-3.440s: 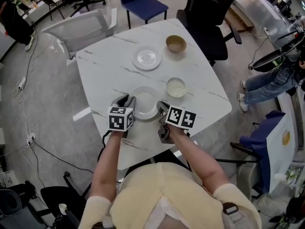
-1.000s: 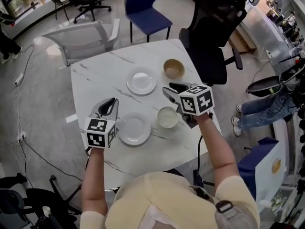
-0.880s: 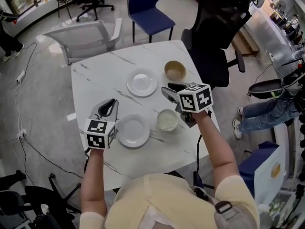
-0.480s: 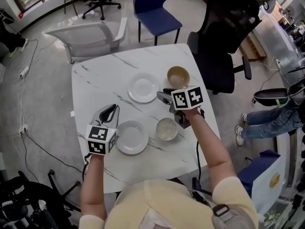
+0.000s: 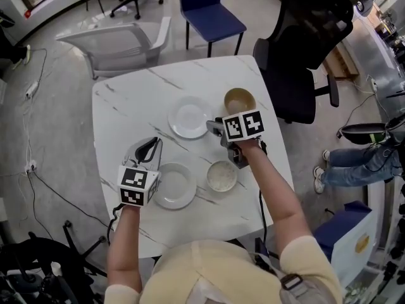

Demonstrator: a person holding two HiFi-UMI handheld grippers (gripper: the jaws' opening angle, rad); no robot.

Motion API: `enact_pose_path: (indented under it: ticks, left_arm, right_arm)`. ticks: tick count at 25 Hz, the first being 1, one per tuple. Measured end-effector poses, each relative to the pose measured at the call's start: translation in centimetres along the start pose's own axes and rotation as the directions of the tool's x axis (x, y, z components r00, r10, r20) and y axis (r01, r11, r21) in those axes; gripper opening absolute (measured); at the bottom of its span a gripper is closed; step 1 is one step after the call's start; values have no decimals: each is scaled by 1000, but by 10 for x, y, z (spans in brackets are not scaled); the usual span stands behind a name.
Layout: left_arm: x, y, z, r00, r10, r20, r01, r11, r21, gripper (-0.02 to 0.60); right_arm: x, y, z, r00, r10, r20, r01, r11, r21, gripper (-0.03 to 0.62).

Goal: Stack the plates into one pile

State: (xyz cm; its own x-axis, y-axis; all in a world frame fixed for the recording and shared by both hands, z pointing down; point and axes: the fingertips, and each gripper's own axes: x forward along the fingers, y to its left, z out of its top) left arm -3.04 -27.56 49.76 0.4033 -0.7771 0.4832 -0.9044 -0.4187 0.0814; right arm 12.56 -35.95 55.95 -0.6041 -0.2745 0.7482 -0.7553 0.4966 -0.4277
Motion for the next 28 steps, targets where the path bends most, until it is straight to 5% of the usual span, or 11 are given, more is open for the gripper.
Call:
enact_pose_path:
  ticks: [14,28]
  left_arm:
    - [17,3,-6,1000,-23,-6,23,1000,9,28]
    - [22,7,-10,1000,-24,-5,24,1000,-5,28]
  right_arm:
    - [18,-10,2,997,-71,-13,71,994,79,155]
    - [22,-16,2,987,-159,-4,159,986,56,114]
